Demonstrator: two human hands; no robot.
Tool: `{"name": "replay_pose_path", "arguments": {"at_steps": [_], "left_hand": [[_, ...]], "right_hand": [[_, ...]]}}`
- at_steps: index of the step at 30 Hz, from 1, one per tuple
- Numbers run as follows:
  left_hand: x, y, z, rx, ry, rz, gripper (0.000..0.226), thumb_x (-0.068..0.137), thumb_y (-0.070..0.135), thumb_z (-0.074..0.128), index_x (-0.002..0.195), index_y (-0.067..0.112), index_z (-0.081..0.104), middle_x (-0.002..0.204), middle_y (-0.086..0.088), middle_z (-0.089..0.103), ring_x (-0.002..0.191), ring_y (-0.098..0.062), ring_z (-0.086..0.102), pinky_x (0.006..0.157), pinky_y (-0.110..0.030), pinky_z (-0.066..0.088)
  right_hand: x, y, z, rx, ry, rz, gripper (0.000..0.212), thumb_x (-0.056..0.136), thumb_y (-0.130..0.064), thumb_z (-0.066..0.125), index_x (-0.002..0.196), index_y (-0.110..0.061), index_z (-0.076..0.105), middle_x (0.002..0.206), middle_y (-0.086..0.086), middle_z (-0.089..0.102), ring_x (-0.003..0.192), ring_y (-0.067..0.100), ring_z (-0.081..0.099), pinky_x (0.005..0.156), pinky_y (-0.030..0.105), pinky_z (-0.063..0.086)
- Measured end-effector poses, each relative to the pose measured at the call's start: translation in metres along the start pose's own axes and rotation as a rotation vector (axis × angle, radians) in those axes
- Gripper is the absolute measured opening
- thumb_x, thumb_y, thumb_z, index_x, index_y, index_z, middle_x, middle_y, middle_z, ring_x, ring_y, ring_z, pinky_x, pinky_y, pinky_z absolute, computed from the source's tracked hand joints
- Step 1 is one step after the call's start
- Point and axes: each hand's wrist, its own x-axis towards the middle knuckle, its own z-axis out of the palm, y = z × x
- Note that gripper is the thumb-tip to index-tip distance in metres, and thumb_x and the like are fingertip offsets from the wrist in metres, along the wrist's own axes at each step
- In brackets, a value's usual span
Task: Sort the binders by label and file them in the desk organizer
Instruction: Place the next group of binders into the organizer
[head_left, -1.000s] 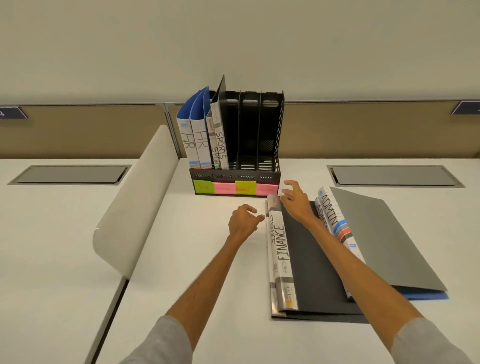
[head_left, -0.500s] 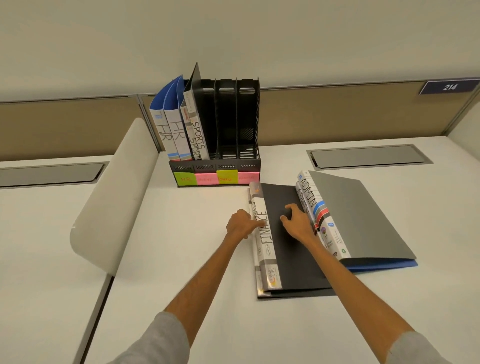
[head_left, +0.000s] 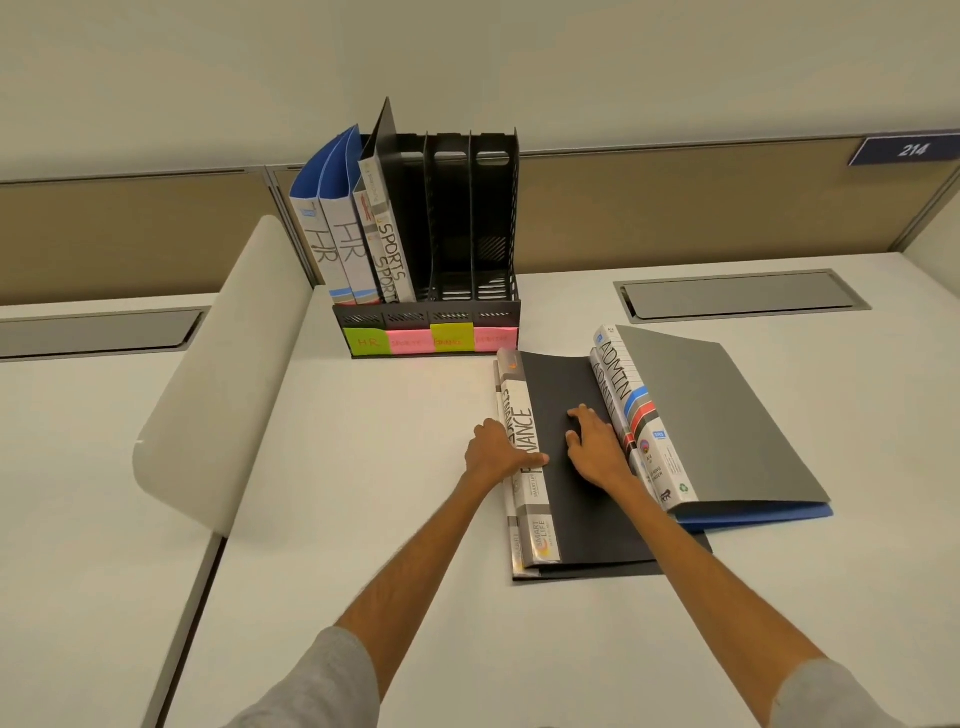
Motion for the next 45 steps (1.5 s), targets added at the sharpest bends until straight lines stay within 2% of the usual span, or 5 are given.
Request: {"name": "replay_pose_path", "arguments": {"at_steps": [12, 25, 37, 42, 45], "left_hand": [[-0.006, -0.005, -0.007, -0.101, 0.033, 0.022, 0.058, 0.078, 0.036, 0.079, 0.123, 0.008, 0.055, 0.128, -0.010, 0.063, 0.107, -0.028, 0.067, 0.080, -0.034, 0.059], [-0.018, 0.011, -0.010, -0.149, 0.175, 0.040, 0.066, 0.072, 0.039, 0.082, 0.123, 0.014, 0.050, 0.126, -0.005, 0.062, 0.105, -0.023, 0.066, 0.071, -0.026, 0.052], [-0.033, 0.056, -0.033, -0.482, 0.386, 0.255, 0.058, 0.064, 0.025, 0.085, 0.118, 0.018, 0.066, 0.111, -0.001, 0.071, 0.085, -0.008, 0.063, 0.063, -0.009, 0.044], [-0.038, 0.080, -0.070, -0.495, 0.485, 0.410, 0.055, 0.062, 0.022, 0.084, 0.115, 0.020, 0.071, 0.105, 0.002, 0.073, 0.080, -0.007, 0.067, 0.064, -0.016, 0.053], [-0.040, 0.085, -0.089, -0.498, 0.537, 0.487, 0.059, 0.063, 0.021, 0.084, 0.120, 0.019, 0.069, 0.108, 0.002, 0.071, 0.088, -0.010, 0.068, 0.068, -0.015, 0.056]], "right_hand": [[-0.001, -0.010, 0.004, 0.024, -0.043, -0.004, 0.046, 0.099, -0.016, 0.051, 0.144, -0.014, 0.040, 0.159, 0.008, 0.027, 0.147, 0.027, 0.026, 0.119, 0.042, 0.026], [-0.004, -0.010, -0.007, 0.068, -0.051, -0.009, 0.042, 0.100, -0.018, 0.050, 0.141, -0.015, 0.041, 0.151, 0.008, 0.041, 0.137, 0.026, 0.042, 0.113, 0.039, 0.034], [0.016, -0.041, -0.046, 0.289, 0.095, 0.042, 0.034, 0.100, -0.029, 0.051, 0.130, -0.012, 0.052, 0.131, 0.010, 0.057, 0.119, 0.024, 0.055, 0.105, 0.039, 0.045], [0.033, -0.073, -0.080, 0.423, 0.143, -0.050, 0.036, 0.100, -0.032, 0.051, 0.129, -0.010, 0.052, 0.127, 0.011, 0.060, 0.114, 0.024, 0.058, 0.091, 0.035, 0.052], [0.045, -0.100, -0.109, 0.504, 0.187, -0.073, 0.041, 0.098, -0.039, 0.053, 0.129, -0.013, 0.052, 0.128, 0.008, 0.059, 0.116, 0.024, 0.057, 0.087, 0.048, 0.056]]}}
